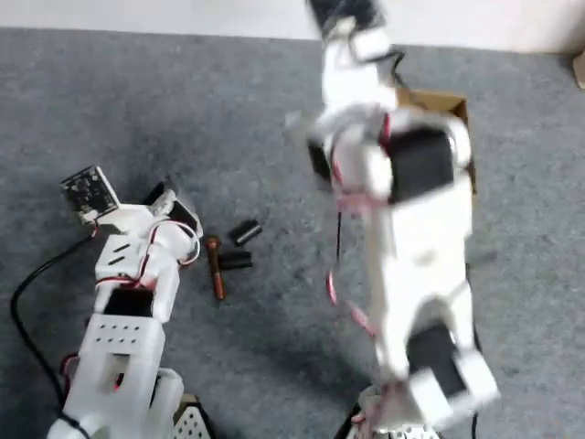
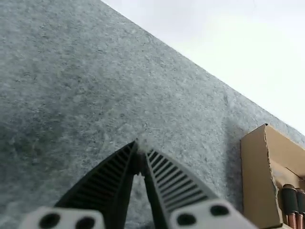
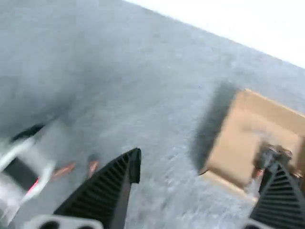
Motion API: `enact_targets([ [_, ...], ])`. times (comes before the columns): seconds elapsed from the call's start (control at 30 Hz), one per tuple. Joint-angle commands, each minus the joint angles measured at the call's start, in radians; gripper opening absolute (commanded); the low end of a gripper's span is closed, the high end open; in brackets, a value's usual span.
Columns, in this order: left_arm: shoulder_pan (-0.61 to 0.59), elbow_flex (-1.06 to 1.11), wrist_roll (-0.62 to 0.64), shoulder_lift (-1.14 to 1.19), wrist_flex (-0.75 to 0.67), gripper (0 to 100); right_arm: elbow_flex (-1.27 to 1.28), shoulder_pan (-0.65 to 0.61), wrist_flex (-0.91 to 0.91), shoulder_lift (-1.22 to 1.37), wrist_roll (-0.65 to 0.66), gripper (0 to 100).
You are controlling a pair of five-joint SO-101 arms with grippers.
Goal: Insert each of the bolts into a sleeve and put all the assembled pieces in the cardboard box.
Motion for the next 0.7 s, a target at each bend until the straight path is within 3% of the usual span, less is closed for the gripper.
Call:
enact_targets([
  [0.0, -0.067, -0.059, 0.006, -0.025, 0.005, 1, 0.407, -0.196, -0.018, -0.209, 0.101, 34.8],
  [0.2, -0.108, -0.090, 0.006, -0.027, 0.055, 1, 1.079, -0.265, -0.398, -0.311, 0.187, 34.8],
  [0.33, -0.110, -0.099, 0.003, -0.025, 0.075, 1, 1.376, -0.280, -0.627, -0.282, 0.288, 34.8],
  [0.5, -0.110, -0.101, 0.002, -0.019, 0.075, 1, 1.446, -0.341, -0.707, -0.177, 0.417, 34.8],
  [0.67, -0.113, -0.101, 0.000, -0.019, 0.075, 1, 1.330, -0.355, -0.708, -0.025, 0.471, 34.8],
])
